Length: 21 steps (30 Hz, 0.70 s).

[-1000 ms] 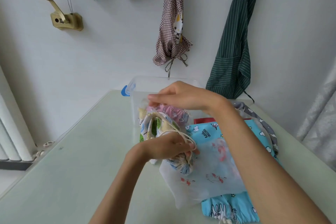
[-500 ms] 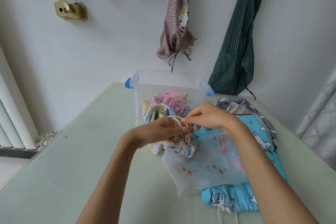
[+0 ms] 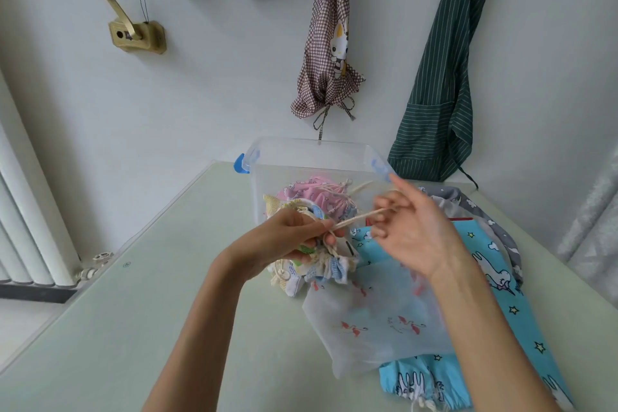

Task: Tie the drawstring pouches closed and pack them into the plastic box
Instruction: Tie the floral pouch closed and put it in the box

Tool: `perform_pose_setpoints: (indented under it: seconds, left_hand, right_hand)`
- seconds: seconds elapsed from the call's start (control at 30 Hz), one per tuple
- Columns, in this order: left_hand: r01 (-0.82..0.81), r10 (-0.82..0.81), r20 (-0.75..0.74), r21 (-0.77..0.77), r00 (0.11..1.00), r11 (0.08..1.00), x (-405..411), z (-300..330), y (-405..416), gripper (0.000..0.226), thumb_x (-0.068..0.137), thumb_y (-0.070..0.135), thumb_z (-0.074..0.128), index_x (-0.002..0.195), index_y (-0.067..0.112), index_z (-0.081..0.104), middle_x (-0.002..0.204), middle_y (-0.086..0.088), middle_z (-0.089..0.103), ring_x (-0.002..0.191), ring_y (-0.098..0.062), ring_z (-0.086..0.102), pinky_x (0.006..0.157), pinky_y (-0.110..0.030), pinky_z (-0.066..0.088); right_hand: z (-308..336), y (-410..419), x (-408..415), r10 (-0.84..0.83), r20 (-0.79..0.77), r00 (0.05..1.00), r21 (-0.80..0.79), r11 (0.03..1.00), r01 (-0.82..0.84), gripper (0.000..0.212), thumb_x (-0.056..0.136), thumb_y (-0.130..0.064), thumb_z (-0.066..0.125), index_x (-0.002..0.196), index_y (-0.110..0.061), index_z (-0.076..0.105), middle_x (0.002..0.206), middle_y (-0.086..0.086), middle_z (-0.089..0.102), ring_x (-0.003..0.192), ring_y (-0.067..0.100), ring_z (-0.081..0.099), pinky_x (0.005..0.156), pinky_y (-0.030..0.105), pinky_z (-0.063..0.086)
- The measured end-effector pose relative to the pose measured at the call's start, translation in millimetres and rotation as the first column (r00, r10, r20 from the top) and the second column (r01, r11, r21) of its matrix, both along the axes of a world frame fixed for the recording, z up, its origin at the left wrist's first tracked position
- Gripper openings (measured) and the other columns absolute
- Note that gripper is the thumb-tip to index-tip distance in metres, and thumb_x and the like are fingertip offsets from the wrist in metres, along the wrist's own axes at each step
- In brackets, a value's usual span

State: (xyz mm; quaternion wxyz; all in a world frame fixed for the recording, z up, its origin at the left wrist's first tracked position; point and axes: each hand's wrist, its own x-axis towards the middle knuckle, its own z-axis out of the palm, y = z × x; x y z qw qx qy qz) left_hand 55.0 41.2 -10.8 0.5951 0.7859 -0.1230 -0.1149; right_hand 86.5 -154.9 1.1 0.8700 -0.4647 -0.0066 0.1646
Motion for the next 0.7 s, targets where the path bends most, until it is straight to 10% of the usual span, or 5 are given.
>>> perform_pose_setpoints:
  seconds: [0.13, 0.3, 0.43, 0.53, 0.7]
  left_hand:
    - [-0.062, 0.062, -0.024, 0.000, 0.998, 0.998, 1.1, -0.4, 5.8, 0.030, 0.092, 0.036, 0.054, 0.080, 0.017, 0.075, 0.082, 0.003, 0.063, 0.074, -0.005, 0.053, 0.064, -0.012, 0.049]
    - [-0.048, 0.048, -0.017, 0.023, 0.999, 0.999, 2.3, 0.7, 2.4, 0.026, 0.091, 0.027, 0.059, 0.092, 0.006, 0.073, 0.093, -0.003, 0.071, 0.075, -0.003, 0.059, 0.062, -0.011, 0.049]
    - [-0.039, 0.040, -0.025, 0.040, 0.999, 0.998, 1.4, 1.3, -3.3, 0.025, 0.091, 0.027, 0.058, 0.091, 0.007, 0.074, 0.088, 0.001, 0.071, 0.072, 0.000, 0.059, 0.061, -0.010, 0.049]
    - [-0.053, 0.053, -0.011, 0.041, 0.999, 0.998, -0.3, 2.6, -7.6, 0.023, 0.090, 0.027, 0.060, 0.087, 0.009, 0.075, 0.075, 0.005, 0.068, 0.060, 0.005, 0.056, 0.056, -0.009, 0.046]
    - [-0.151, 0.152, -0.015, 0.025, 0.988, 0.988, -0.4, 2.4, -9.4, 0.019, 0.085, 0.030, 0.066, 0.083, 0.014, 0.076, 0.060, 0.013, 0.063, 0.052, 0.005, 0.051, 0.049, -0.010, 0.040]
  right_hand:
    - [-2.5, -29.0, -0.9, -0.283, 0.121, 0.951, -0.360, 0.881, 0.308, 0.027, 0.088, -0.027, 0.060, 0.065, -0.017, 0.050, 0.063, -0.001, 0.051, 0.047, 0.007, 0.039, 0.043, 0.018, 0.026]
    - [-6.5, -40.4, -5.1, -0.103, 0.390, 0.915, -0.880, 0.251, 0.404, 0.056, 0.085, -0.030, 0.065, 0.134, -0.015, 0.042, 0.128, 0.004, 0.053, 0.096, 0.023, 0.063, 0.086, 0.036, 0.047]
    - [6.5, -15.4, -20.8, 0.234, 0.451, 0.861, -0.852, 0.401, 0.337, 0.043, 0.087, -0.020, 0.063, 0.129, -0.026, 0.050, 0.119, -0.009, 0.057, 0.062, 0.005, 0.061, 0.066, 0.020, 0.046]
    - [-3.8, 4.0, -24.2, 0.455, 0.325, 0.829, -0.928, 0.323, 0.187, 0.034, 0.088, -0.020, 0.063, 0.121, -0.027, 0.058, 0.111, -0.011, 0.062, 0.060, 0.004, 0.063, 0.065, 0.018, 0.046]
    - [-6.9, 1.4, -20.8, 0.288, 0.467, 0.836, -0.859, 0.373, 0.352, 0.008, 0.081, -0.027, 0.071, 0.074, -0.030, 0.073, 0.069, -0.001, 0.073, 0.067, 0.007, 0.067, 0.078, 0.033, 0.056]
